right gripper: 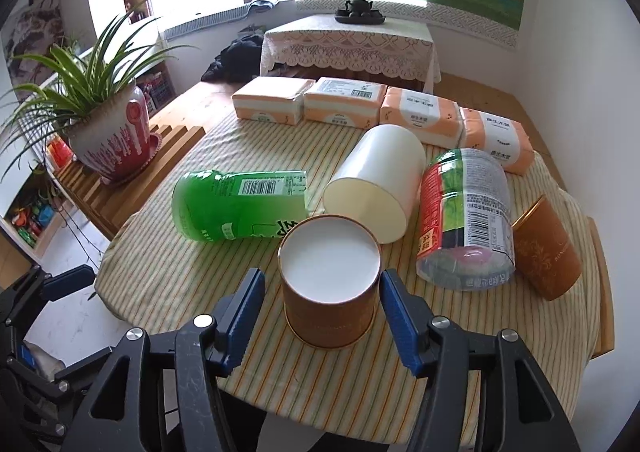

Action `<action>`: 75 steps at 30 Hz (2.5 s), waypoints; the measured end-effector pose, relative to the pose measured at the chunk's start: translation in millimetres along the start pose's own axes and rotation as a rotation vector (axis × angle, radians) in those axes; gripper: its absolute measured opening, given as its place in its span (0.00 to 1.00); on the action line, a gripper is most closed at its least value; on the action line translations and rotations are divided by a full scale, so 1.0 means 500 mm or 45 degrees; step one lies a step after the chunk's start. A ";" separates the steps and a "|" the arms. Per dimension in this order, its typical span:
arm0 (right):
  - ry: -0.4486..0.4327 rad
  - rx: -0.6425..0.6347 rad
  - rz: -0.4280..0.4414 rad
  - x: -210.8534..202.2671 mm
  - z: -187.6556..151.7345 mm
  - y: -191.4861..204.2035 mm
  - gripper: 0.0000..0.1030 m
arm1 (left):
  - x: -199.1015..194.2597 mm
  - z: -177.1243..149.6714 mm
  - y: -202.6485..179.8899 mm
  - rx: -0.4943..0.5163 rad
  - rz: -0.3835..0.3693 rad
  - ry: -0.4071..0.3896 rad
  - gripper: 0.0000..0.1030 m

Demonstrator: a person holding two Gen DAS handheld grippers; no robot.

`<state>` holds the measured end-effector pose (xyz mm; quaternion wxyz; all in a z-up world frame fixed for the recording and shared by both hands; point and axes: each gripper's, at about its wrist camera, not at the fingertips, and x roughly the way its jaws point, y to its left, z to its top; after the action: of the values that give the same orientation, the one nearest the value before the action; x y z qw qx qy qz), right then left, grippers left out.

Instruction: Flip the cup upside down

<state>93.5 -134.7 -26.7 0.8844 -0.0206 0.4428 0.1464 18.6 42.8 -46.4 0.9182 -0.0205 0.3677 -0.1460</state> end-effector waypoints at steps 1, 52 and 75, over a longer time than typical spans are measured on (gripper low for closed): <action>-0.010 0.011 0.004 -0.002 -0.001 -0.003 0.56 | 0.000 0.001 0.000 -0.001 0.004 -0.001 0.85; -0.584 0.295 -0.445 -0.250 -0.226 -0.042 0.77 | -0.064 0.014 -0.086 -0.006 0.303 -0.272 0.99; -0.599 0.303 -0.451 -0.248 -0.225 -0.044 0.78 | -0.064 0.017 -0.082 -0.003 0.321 -0.278 0.99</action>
<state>-57.9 -204.2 0.5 0.9704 0.0407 0.2297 -0.0620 -8.1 12.0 -12.7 0.9637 0.0090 0.2655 -0.0261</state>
